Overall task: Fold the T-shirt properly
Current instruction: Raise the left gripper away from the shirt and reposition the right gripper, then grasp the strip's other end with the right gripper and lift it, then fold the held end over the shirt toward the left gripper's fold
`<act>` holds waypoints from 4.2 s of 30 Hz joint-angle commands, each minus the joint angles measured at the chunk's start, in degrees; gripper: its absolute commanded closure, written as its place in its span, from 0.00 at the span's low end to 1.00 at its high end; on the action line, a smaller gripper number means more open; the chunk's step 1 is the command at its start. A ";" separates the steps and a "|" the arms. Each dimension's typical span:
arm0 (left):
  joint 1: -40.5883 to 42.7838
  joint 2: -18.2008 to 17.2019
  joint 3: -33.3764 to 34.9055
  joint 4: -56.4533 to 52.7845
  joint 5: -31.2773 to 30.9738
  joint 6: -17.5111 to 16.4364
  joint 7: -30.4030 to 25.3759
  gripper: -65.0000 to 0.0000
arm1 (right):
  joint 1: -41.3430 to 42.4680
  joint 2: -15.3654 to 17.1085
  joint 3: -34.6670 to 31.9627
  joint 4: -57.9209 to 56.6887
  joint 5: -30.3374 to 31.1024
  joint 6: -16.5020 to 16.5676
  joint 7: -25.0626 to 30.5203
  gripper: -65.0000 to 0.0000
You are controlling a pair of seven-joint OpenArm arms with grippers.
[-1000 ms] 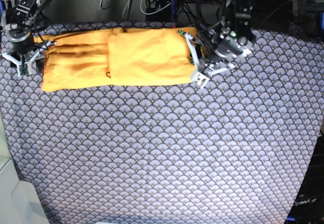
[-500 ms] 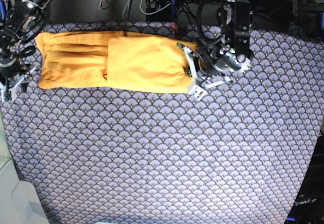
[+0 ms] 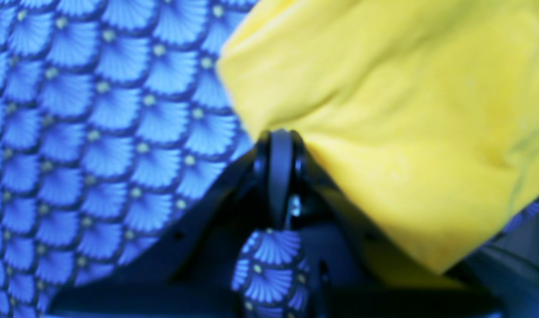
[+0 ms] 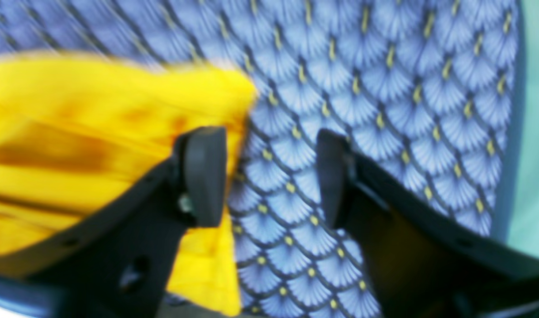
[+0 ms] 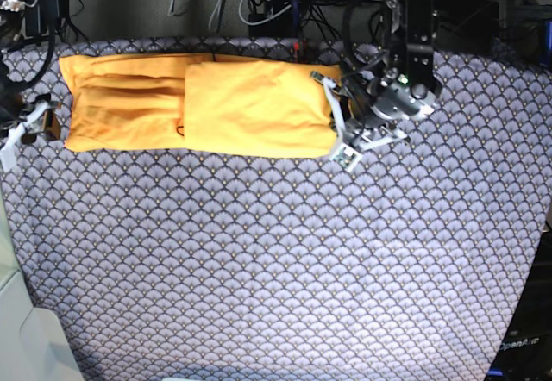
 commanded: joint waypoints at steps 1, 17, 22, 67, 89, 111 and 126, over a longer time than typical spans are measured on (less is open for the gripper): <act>-0.75 0.08 0.01 1.95 -0.56 0.00 -0.87 1.00 | 0.16 1.97 0.43 0.85 2.66 -0.01 0.24 0.44; -0.75 0.17 -8.43 3.27 -0.56 0.00 4.31 1.00 | -0.28 3.20 -4.50 -9.96 11.54 -0.01 0.76 0.37; -0.75 0.08 -10.45 3.36 -0.56 -0.08 4.40 1.00 | -0.01 3.29 -7.49 -12.42 11.63 -0.01 1.91 0.37; 0.39 -2.03 -16.69 7.75 -0.56 -0.08 6.95 1.00 | -3.62 -1.11 -8.01 -12.33 11.72 -0.01 -0.38 0.95; 2.24 -2.12 -16.69 7.67 -0.29 -0.08 6.60 1.00 | -4.58 -11.04 -8.10 23.27 11.46 -0.01 -15.85 1.00; 3.03 -7.92 -21.97 7.40 -0.56 -0.17 6.42 1.00 | 2.98 -15.44 -28.06 24.15 11.72 -0.01 -19.81 1.00; 5.31 -8.80 -22.40 7.67 -0.29 -0.17 6.42 1.00 | 4.38 -20.36 -38.34 23.18 11.28 -0.01 -15.32 1.00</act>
